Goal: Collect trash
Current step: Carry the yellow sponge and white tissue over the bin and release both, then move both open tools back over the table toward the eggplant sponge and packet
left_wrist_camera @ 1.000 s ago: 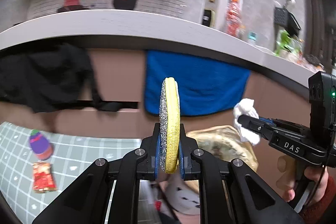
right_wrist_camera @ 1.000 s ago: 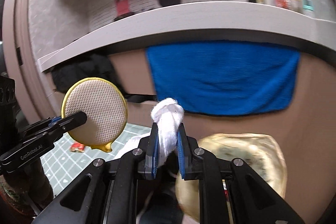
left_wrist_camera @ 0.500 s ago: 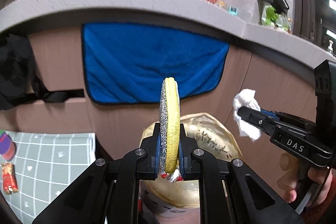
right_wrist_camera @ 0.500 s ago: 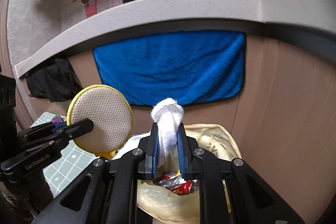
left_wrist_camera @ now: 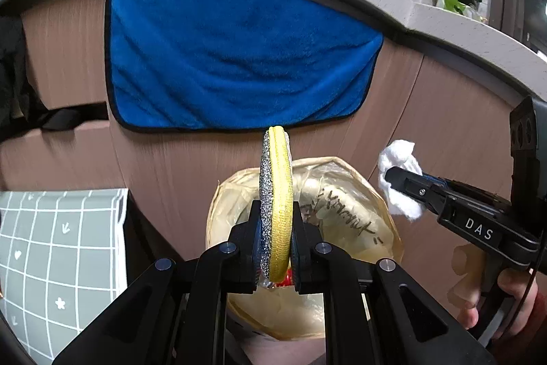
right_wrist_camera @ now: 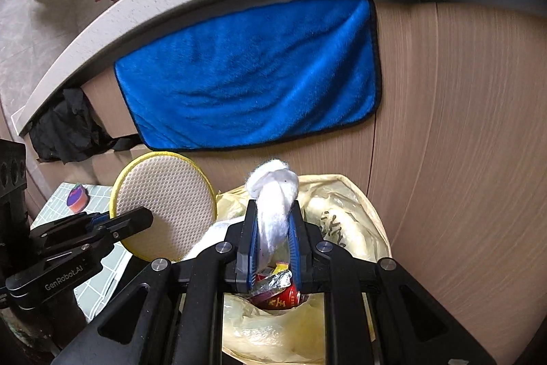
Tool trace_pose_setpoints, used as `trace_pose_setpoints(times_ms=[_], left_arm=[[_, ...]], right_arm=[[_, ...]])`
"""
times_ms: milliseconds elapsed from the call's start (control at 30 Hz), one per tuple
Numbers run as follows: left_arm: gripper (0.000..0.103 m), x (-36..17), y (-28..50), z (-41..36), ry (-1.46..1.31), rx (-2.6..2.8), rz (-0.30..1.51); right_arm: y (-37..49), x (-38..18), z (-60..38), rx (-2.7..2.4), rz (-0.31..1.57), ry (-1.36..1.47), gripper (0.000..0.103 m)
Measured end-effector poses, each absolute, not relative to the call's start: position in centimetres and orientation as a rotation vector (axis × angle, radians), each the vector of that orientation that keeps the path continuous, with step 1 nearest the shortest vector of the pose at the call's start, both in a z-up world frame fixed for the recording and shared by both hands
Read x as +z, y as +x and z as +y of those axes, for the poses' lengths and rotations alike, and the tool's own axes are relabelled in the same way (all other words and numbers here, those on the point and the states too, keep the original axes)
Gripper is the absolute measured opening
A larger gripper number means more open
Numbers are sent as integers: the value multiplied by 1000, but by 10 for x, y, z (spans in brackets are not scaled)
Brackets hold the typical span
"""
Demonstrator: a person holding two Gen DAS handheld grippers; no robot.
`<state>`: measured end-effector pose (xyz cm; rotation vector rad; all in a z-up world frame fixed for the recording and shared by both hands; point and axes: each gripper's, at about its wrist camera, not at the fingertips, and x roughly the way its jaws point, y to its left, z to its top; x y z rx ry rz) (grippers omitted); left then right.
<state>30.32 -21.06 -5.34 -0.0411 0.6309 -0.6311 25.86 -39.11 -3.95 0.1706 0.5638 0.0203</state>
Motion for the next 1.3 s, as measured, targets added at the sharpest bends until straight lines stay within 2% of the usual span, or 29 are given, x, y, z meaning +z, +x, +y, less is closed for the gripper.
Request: trace_pose_setpoints(times_ms=[367, 500, 533, 600, 633, 700, 767, 1000, 1167, 1300], left_arm=[[14, -73, 322, -225, -39, -647, 696], [14, -79, 327, -228, -42, -676, 725], [18, -81, 329, -228, -67, -701, 739], [31, -82, 333, -226, -95, -726, 755], [39, -81, 334, -226, -98, -726, 753], [41, -78, 335, -222, -100, -718, 743], [50, -75, 338, -218, -113, -712, 747], [58, -57, 339, -175, -129, -643, 718], [65, -44, 327, -115, -104, -548, 669], [66, -46, 321, -49, -100, -418, 663]], right_arm=[[276, -65, -400, 8, 618, 192, 15], [277, -72, -403, 13, 627, 212, 23], [276, -73, -403, 13, 624, 215, 27], [273, -73, -405, 0, 607, 221, 50], [272, -72, -406, -4, 600, 222, 51], [271, -71, -407, -11, 596, 226, 52], [271, -71, -410, -17, 599, 236, 52], [264, -67, -409, -19, 605, 265, 52], [256, -56, -392, 13, 590, 267, 52], [256, -47, -362, 67, 581, 248, 52]])
